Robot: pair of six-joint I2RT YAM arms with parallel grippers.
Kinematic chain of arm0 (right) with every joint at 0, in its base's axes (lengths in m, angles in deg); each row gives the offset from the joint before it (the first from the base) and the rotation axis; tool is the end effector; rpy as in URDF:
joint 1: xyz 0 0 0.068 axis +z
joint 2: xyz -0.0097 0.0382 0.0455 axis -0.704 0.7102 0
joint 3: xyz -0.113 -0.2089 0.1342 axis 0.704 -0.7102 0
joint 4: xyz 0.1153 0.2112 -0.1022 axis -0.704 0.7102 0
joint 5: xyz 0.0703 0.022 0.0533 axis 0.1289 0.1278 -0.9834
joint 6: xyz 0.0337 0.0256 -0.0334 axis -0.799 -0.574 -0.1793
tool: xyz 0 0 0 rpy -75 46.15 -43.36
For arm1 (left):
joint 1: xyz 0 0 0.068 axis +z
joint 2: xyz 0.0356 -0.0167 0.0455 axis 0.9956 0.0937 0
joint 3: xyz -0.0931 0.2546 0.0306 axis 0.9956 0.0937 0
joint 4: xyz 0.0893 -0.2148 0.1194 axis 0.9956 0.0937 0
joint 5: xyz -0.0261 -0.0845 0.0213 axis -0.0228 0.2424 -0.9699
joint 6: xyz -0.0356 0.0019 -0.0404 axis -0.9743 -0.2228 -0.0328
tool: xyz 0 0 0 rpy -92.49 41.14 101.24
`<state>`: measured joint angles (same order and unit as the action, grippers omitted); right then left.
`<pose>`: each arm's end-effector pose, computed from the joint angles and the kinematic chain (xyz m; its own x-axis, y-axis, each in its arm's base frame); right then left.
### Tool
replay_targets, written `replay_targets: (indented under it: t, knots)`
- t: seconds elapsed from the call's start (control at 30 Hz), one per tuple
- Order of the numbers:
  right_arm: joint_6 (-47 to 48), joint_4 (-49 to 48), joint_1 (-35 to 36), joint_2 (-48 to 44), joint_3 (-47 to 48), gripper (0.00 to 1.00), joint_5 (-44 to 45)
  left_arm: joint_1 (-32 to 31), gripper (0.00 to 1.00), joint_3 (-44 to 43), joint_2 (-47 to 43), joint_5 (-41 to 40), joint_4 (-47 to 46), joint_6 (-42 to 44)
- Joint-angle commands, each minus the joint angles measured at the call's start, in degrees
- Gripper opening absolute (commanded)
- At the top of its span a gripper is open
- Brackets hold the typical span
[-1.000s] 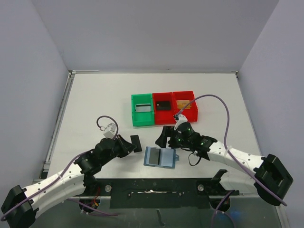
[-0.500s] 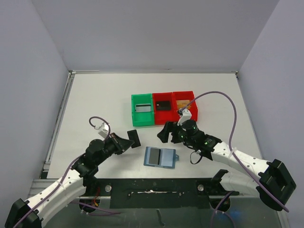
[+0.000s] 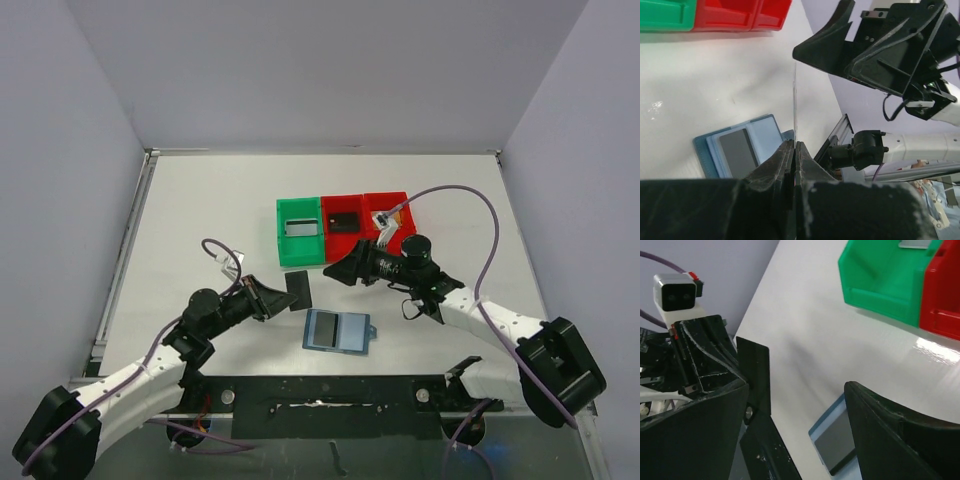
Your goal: Take the credit cards out of the card holder
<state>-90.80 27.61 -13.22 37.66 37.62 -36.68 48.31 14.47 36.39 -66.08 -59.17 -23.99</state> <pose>0.2073 0.1467 0.2251 -0.7829 0.2703 -0.5604 -0.3996 0.4719 0.7859 0.1291 -0.1073 0.1859 -0.7200 -0.4909 -0.4906 0.3403 0.3663 -0.8660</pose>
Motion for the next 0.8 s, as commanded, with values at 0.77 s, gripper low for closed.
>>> replay_targets:
  t: [0.77]
  knots:
    - [-17.0,-36.7,4.2,15.9,3.6,0.54,-24.5,1.4,0.0,-5.8,7.2,10.4,-19.8,-2.8]
